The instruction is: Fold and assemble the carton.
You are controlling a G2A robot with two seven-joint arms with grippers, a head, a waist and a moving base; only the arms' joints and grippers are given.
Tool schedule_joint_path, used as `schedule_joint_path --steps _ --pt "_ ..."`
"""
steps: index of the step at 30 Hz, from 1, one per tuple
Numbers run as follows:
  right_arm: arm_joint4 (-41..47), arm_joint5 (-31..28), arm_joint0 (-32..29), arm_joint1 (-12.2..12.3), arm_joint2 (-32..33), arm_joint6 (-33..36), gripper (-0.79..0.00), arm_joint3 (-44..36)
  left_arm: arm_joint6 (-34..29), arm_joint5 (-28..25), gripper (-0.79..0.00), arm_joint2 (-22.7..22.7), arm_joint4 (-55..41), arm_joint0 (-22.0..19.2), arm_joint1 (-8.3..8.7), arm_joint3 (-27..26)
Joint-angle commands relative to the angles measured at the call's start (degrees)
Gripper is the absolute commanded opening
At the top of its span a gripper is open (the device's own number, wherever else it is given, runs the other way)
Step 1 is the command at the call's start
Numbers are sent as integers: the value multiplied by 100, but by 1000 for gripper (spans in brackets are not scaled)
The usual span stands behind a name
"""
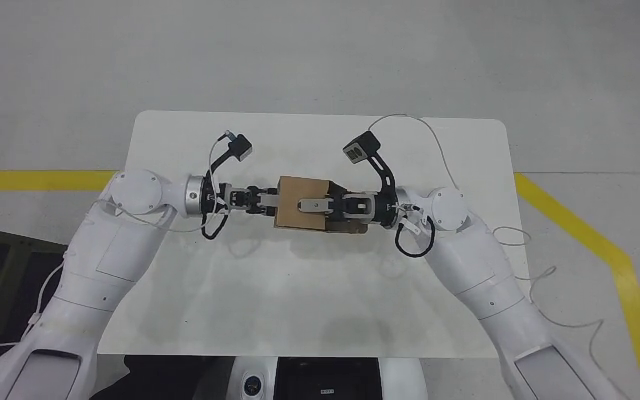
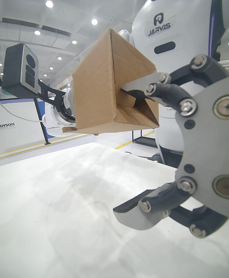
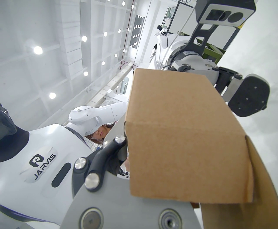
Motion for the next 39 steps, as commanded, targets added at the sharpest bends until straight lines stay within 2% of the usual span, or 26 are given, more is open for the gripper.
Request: schedule_joint_path --steps 1,9,15,19,28,37,39 --pt "10 -6 -1 -4 4 5 -785 6 -12 1 0 33 -6 -13 -11 7" --pt "-51 -20 -45 8 96 -31 -785 63 22 -15 0 33 2 -60 -27 67" --pt "-677 210 -1 68 253 -339 -785 406 301 -92 0 -282 276 -15 45 158" --pt "-1025 450 135 55 159 -465 -785 808 415 -352 0 -541 501 81 112 27" --pt "-1179 648 737 -200 -418 -577 -785 2005 949 -1383 0 -957 1257 365 214 -409" --pt "-1199 650 1118 -416 -748 -478 -785 2901 2148 -3190 0 -979 3029 559 202 -596" --pt "-1175 616 1160 -451 -772 -478 -779 3018 2353 -3443 0 -934 3315 554 187 -539"
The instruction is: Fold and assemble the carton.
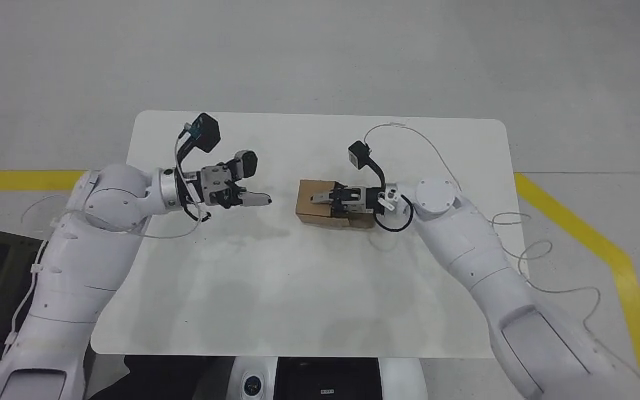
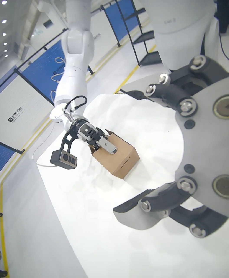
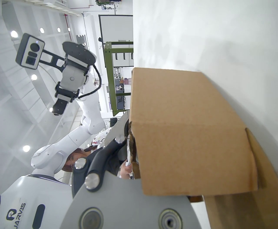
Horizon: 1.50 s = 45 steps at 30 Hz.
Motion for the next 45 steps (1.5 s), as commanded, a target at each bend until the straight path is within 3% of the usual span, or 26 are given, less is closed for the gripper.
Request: schedule_joint_path --steps 1,6,13,21,30,38,45 --pt "17 -26 37 -26 -16 7 -757 101 199 -237 0 39 358 -25 -14 32" --pt "50 -88 113 -76 -23 47 -542 275 940 -665 0 68 1570 -53 -69 19" --pt "32 -136 139 -90 29 99 -483 337 1893 -665 0 342 3225 -48 -97 -174" --pt "-37 -277 99 26 316 162 -477 139 3218 -665 0 786 4842 -313 -21 -6" --pt "-577 -59 -203 342 851 18 -477 -499 4785 -665 0 1499 6326 -774 -32 610" --pt "-1055 389 -772 614 1319 -94 -477 -1497 5334 -665 0 2073 6474 -1193 -195 972" --pt "-955 533 -673 497 938 -20 -489 -1465 5402 -665 0 2272 6355 -1346 -268 1106"
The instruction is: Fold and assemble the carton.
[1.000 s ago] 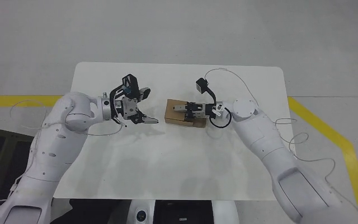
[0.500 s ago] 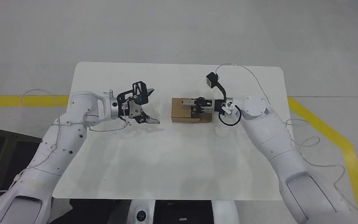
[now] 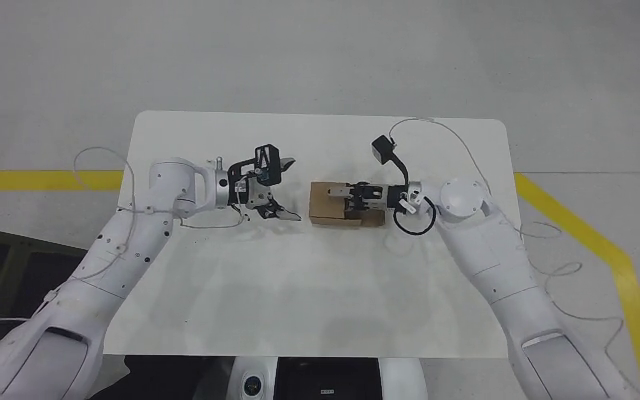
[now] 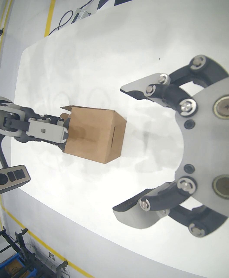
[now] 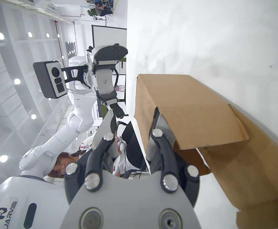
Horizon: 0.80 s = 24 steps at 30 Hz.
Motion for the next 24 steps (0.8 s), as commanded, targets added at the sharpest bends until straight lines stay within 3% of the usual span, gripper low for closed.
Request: schedule_joint_path --steps 1,9,15,24 --pt "62 -38 100 -61 -154 14 -489 107 5 0 0 14 -21 -7 1 16" --pt "360 -302 540 -309 -604 52 -483 768 4 0 0 53 -147 34 73 40" --pt "435 -417 495 -295 -524 90 -483 1116 0 0 0 54 -357 153 152 -91" --pt "436 -529 348 -172 -200 76 -483 819 -250 0 0 33 -685 341 239 -219"
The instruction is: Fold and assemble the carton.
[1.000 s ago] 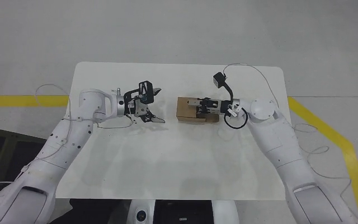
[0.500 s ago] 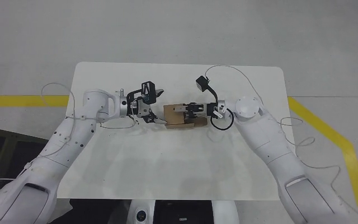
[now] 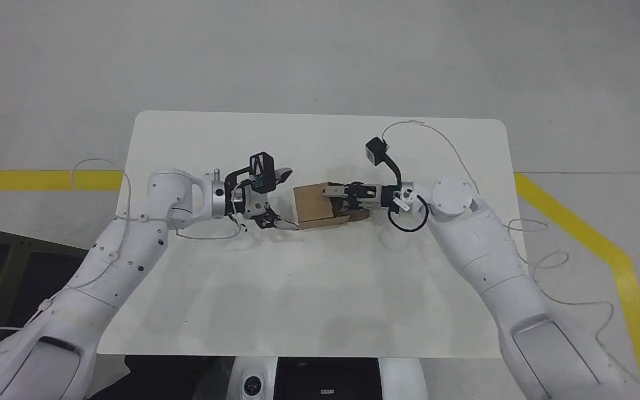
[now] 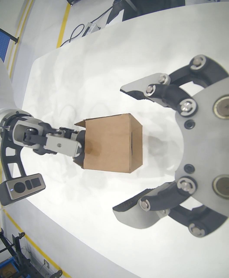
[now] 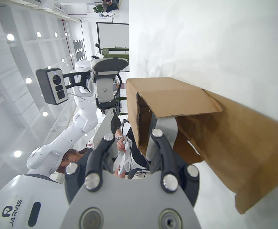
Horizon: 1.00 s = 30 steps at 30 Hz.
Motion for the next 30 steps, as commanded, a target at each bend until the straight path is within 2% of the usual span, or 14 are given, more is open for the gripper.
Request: schedule_joint_path --steps 1,8,11,12,13,14,19,23,30 --pt "-86 32 -27 55 110 30 -483 -157 -48 32 0 -28 -35 42 9 -10" --pt "-657 534 -352 354 672 180 -489 -1053 -175 455 0 8 -223 176 -66 -30" --pt "-863 695 -578 470 932 140 -517 -1477 -278 616 0 44 -375 203 -111 -39" --pt "-906 733 -663 502 1008 121 -570 -1623 -322 665 0 58 -433 208 -127 -46" --pt "-976 777 -745 534 1076 103 -757 -1760 -367 713 0 73 -498 215 -144 -49" --pt "-1064 834 -826 564 1133 82 -785 -1891 -415 756 0 87 -552 219 -159 -60" --pt "-1410 1119 -1236 686 1362 -25 -785 -2392 -574 938 0 124 -680 245 -220 -86" --pt "-1721 1356 -1521 761 1484 -176 -785 -2643 -443 1208 0 92 -453 319 -243 -121" --pt "-1945 1645 -1622 765 1274 -301 -785 -2607 -485 1341 0 37 -608 356 -299 -50"
